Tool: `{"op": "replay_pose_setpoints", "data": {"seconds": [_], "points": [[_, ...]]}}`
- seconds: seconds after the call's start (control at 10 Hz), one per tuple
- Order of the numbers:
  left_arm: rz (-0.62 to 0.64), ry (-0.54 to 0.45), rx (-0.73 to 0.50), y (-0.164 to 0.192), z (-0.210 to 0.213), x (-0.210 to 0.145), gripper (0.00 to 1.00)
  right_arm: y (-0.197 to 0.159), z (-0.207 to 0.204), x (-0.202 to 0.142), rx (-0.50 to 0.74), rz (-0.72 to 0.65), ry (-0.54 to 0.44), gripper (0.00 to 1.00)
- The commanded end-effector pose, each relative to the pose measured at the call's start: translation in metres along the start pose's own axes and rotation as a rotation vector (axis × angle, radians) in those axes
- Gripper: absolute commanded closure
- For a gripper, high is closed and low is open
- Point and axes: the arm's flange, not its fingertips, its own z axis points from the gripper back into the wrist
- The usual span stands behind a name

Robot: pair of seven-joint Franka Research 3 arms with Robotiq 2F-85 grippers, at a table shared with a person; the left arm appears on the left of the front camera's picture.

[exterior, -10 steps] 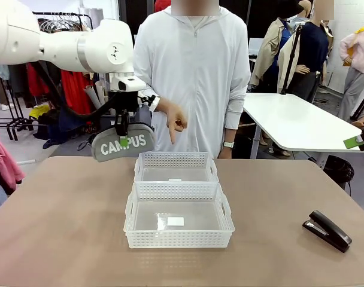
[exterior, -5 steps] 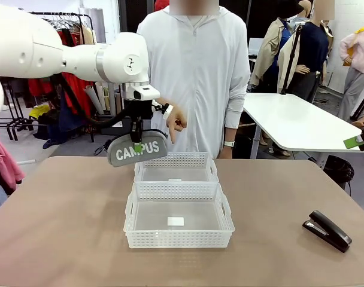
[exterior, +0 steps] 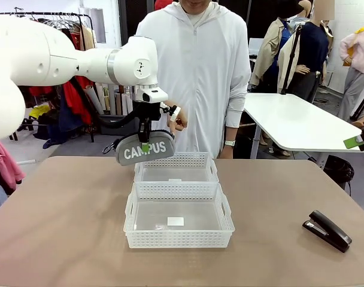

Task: Distribute items into two baskets.
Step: Place the picked Pencil pouch into the Organizing basket as instructed by the person.

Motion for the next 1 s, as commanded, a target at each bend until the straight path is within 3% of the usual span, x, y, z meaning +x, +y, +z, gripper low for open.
{"op": "replay_pose_setpoints", "data": {"seconds": [0.0,0.9], "points": [[-0.003,0.02,-0.012,0.01,0.006,0.004,1.0,0.0,-0.001,-0.001,0.023,0.011,-0.022,0.0],[0.0,0.0,0.0,0.0,0.0,0.0,1.0,0.0,-0.001,-0.001,0.023,0.011,-0.022,0.0]]}}
